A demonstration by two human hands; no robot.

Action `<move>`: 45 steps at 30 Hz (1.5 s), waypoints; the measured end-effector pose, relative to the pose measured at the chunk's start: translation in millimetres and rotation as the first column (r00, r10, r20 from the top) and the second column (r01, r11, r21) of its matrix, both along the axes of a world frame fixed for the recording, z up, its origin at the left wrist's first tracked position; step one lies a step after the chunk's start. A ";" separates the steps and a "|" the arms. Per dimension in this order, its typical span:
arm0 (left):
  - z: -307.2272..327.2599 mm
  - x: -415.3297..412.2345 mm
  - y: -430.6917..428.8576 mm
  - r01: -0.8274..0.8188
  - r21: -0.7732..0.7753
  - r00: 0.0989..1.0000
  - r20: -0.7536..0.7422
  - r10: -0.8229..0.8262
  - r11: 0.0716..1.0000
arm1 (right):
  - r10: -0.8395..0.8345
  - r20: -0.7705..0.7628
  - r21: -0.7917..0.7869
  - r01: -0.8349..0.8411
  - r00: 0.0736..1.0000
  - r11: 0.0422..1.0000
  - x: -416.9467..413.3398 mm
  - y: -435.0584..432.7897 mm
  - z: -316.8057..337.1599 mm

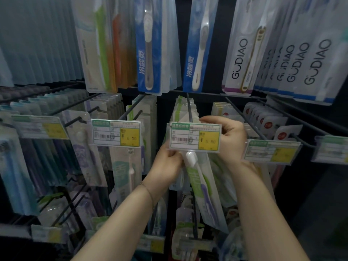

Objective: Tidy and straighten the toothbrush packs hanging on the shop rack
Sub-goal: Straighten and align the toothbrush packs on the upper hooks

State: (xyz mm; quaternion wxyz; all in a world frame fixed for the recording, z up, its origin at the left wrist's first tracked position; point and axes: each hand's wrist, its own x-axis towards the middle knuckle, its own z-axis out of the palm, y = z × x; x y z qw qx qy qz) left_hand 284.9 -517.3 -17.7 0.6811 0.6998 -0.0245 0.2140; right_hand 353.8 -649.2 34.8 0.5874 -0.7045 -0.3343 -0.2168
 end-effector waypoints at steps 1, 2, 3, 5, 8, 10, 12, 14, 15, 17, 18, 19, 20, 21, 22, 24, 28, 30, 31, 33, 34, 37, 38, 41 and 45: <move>-0.3 -0.1 -0.4 0.004 -0.004 1.000 0.008 -0.004 1.000 | 0.000 -0.008 -0.008 0.000 1.000 1.000 0.4 -0.4 1.0; 0.5 -0.7 -1.3 0.008 -0.008 1.000 0.008 -0.008 1.000 | 0.001 -0.015 -0.017 -0.002 1.000 1.000 1.3 -1.4 2.0; 1.9 -1.5 -2.4 0.010 -0.010 1.000 0.006 -0.010 1.000 | 0.009 -0.021 -0.027 -0.009 1.000 1.000 2.3 -2.5 3.1; 2.9 -2.5 -4.9 -0.002 -0.017 1.000 0.009 0.002 1.000 | 0.047 -0.053 -0.040 -0.050 0.997 0.998 4.0 -4.1 6.0; 3.8 -4.8 -9.0 -0.030 -0.041 0.999 0.025 0.031 0.999 | 0.097 -0.111 -0.041 -0.102 0.989 0.994 5.9 -1.6 9.1; 3.9 -7.5 -11.2 -0.035 -0.054 0.999 0.031 0.037 0.998 | 0.105 -0.122 -0.034 -0.110 0.987 0.993 6.8 1.0 10.1; 4.8 -11.6 -12.1 -0.015 -0.086 0.999 0.035 0.019 0.996 | 0.121 -0.132 -0.012 -0.124 0.984 0.992 6.4 3.0 10.7; 6.1 -14.6 -12.2 -0.003 -0.112 0.999 0.047 0.008 0.994 | 0.140 -0.166 0.010 -0.140 0.976 0.990 5.3 4.9 12.1; 6.3 -15.4 -11.9 -0.005 -0.125 0.998 0.054 0.012 0.992 | 0.151 -0.194 0.024 -0.149 0.969 0.989 5.4 6.0 12.5; 6.5 -16.0 -10.9 -0.018 -0.136 0.997 0.076 0.028 0.991 | 0.176 -0.260 0.055 -0.167 0.950 0.984 6.6 8.7 14.6; 6.4 -16.2 -10.1 -0.026 -0.138 0.995 0.088 0.038 0.990 | 0.183 -0.289 0.063 -0.172 0.940 0.983 6.9 10.0 15.9; 6.6 -16.0 -9.6 -0.030 -0.140 0.994 0.099 0.044 0.990 | 0.187 -0.311 0.066 -0.175 0.932 0.982 6.3 11.2 16.6; 6.8 -16.3 -9.3 -0.037 -0.138 0.993 0.109 0.052 0.990 | 0.188 -0.323 0.074 -0.174 0.928 0.982 5.5 12.1 16.6; 5.8 -16.2 -8.5 -0.049 -0.134 0.991 0.118 0.065 0.990 | 0.194 -0.328 0.093 -0.172 0.925 0.981 4.3 12.6 15.9; 4.2 -16.3 -7.5 -0.069 -0.126 0.989 0.122 0.085 0.990 | 0.201 -0.328 0.116 -0.172 0.923 0.978 2.9 13.1 14.6; -1.5 -17.2 -4.2 -0.120 -0.119 0.983 0.123 0.134 0.986 | 0.228 -0.328 0.153 -0.187 0.917 0.971 -1.9 13.8 11.1; -13.9 -22.4 4.6 -0.230 -0.045 0.960 0.151 0.235 0.972 | 0.184 -0.279 0.065 -0.173 0.942 0.983 -4.8 11.0 1.6; -17.1 -27.0 6.0 -0.303 0.037 0.937 0.191 0.291 0.952 | 0.146 -0.251 0.037 -0.142 0.957 0.989 -6.8 7.8 -3.8; -19.0 -29.5 5.9 -0.343 0.082 0.925 0.205 0.320 0.936 | 0.140 -0.237 0.049 -0.132 0.961 0.990 -8.0 5.8 -7.7; -23.2 -35.6 5.9 -0.418 0.176 0.898 0.226 0.377 0.891 | 0.116 -0.211 0.098 -0.097 0.971 0.990 -11.8 3.2 -17.5; -25.5 -38.9 6.4 -0.454 0.223 0.884 0.236 0.404 0.862 | 0.105 -0.202 0.130 -0.079 0.974 0.988 -14.6 2.1 -22.8; -32.1 -48.6 10.4 -0.553 0.346 0.831 0.293 0.473 0.758 | 0.059 -0.163 0.188 -0.028 0.985 0.982 -24.8 1.4 -39.6; -33.9 -51.6 11.9 -0.574 0.378 0.818 0.308 0.486 0.727 | 0.033 -0.150 0.193 -0.004 0.988 0.981 -27.6 1.4 -45.5; -38.1 -58.5 16.6 -0.595 0.431 0.804 0.331 0.495 0.678 | -0.035 -0.144 0.218 0.066 0.989 0.974 -34.6 1.9 -58.0; -41.1 -68.5 18.9 -0.610 0.480 0.792 0.345 0.504 0.630 | -0.075 -0.156 0.209 0.107 0.985 0.972 -44.0 2.0 -65.0</move>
